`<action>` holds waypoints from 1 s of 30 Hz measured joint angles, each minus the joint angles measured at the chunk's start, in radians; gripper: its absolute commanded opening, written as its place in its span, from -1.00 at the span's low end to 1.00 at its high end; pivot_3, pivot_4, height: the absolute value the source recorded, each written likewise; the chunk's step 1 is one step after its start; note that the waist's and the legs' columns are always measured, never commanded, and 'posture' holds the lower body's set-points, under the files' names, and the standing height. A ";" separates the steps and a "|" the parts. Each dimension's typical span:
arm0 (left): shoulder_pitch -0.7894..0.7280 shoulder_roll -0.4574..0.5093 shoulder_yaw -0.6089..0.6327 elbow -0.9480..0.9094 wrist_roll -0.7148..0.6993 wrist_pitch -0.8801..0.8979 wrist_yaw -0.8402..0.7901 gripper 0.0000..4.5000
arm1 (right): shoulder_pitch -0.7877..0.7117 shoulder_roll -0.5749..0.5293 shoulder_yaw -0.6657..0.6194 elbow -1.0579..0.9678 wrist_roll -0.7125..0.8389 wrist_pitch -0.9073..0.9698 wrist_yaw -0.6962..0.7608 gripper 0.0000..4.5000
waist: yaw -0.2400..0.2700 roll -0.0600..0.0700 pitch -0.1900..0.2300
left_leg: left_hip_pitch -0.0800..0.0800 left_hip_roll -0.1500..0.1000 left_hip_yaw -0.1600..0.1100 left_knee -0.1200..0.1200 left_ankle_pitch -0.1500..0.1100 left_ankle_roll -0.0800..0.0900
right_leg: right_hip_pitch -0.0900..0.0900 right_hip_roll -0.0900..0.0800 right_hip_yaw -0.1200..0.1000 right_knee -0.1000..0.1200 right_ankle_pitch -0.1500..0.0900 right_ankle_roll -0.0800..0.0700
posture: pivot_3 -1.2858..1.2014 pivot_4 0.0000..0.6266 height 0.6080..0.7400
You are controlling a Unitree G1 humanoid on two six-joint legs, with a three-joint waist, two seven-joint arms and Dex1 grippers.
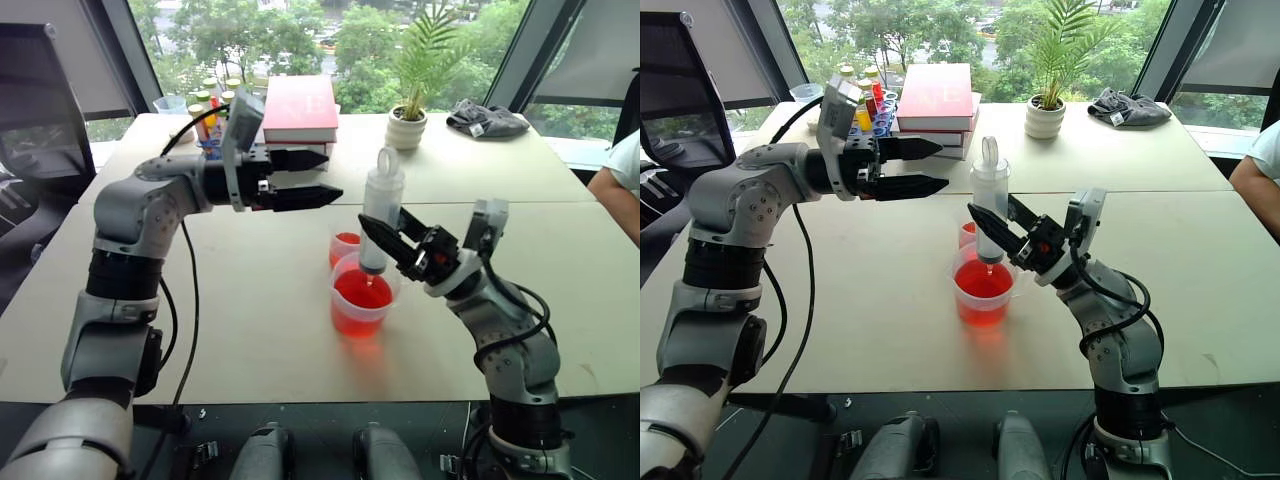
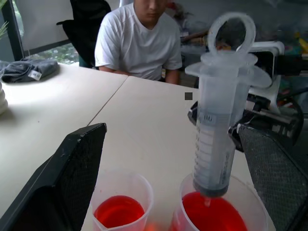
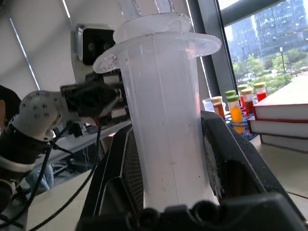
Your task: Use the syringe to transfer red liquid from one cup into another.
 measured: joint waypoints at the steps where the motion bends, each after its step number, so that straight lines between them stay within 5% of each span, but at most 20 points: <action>1: -0.011 -0.010 -0.007 0.012 0.006 -0.002 -0.007 1.00 | 0.018 0.003 0.016 0.021 -0.023 -0.041 0.006 -0.41 | 0.000 0.000 0.000 | 0.000 0.000 0.000 0.000 0.000 0.000 | 0.000 0.000 0.000 0.000 0.000 0.000 | 0.03 -0.52 1.00; 18: -0.065 -0.134 -0.077 0.119 0.105 -0.097 -0.063 1.00 | 0.054 -0.007 0.084 0.080 -0.080 -0.168 -0.006 -0.41 | 0.001 0.000 0.000 | 0.000 0.000 -0.001 0.000 0.000 0.000 | 0.000 0.000 0.000 0.000 0.000 0.000 | 0.03 -0.52 1.00; 30: -0.065 -0.096 -0.071 0.144 0.129 -0.115 -0.084 1.00 | 0.055 -0.045 0.092 0.074 -0.067 -0.155 -0.016 -0.41 | 0.002 0.000 0.000 | 0.000 0.000 -0.001 0.000 0.000 0.000 | 0.001 0.000 0.000 0.000 0.000 0.000 | 0.03 -0.52 1.00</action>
